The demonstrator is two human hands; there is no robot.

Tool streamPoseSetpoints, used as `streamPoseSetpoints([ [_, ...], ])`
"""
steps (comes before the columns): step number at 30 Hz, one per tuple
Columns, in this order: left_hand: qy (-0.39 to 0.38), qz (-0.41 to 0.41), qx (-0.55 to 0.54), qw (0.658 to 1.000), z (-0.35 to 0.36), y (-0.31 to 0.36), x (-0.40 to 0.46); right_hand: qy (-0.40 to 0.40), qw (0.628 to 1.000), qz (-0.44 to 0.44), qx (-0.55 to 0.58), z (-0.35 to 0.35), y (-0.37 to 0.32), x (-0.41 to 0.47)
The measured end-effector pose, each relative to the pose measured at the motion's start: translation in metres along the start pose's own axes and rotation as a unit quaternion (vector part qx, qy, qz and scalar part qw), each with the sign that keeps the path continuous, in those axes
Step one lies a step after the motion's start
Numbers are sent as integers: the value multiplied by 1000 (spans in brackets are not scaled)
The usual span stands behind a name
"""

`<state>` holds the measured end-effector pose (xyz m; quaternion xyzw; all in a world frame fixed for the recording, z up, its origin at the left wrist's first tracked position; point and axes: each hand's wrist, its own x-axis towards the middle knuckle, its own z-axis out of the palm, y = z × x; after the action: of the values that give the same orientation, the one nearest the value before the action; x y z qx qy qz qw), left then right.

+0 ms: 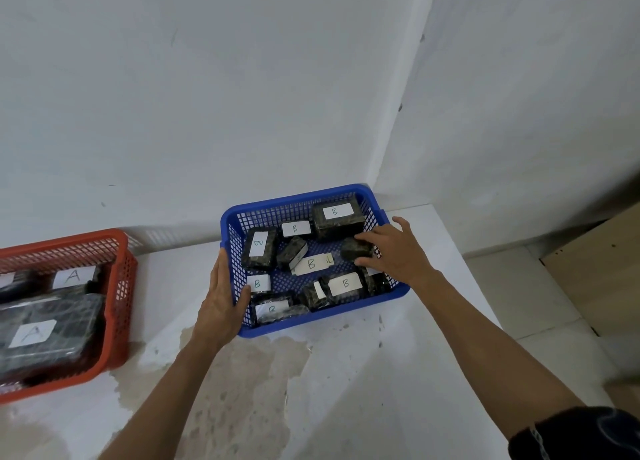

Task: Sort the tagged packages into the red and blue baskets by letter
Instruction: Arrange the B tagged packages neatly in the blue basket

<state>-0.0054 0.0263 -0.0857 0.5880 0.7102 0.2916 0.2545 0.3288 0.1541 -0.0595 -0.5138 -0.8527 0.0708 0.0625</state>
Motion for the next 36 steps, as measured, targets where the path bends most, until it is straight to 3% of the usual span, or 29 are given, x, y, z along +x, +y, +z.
streamPoseSetpoints([
  [20, 4, -7, -1, 1000, 1, 0, 0, 68, 996, 10, 56, 3, 0, 11],
  [32, -3, -17, -15, 1000, 3, -2, 0, 49, 990, 35, 126, -3, -1, 14],
  [36, -17, -7, -24, 1000, -4, -2, 0, 96, 980, 51, 168, -10, -13, 11],
])
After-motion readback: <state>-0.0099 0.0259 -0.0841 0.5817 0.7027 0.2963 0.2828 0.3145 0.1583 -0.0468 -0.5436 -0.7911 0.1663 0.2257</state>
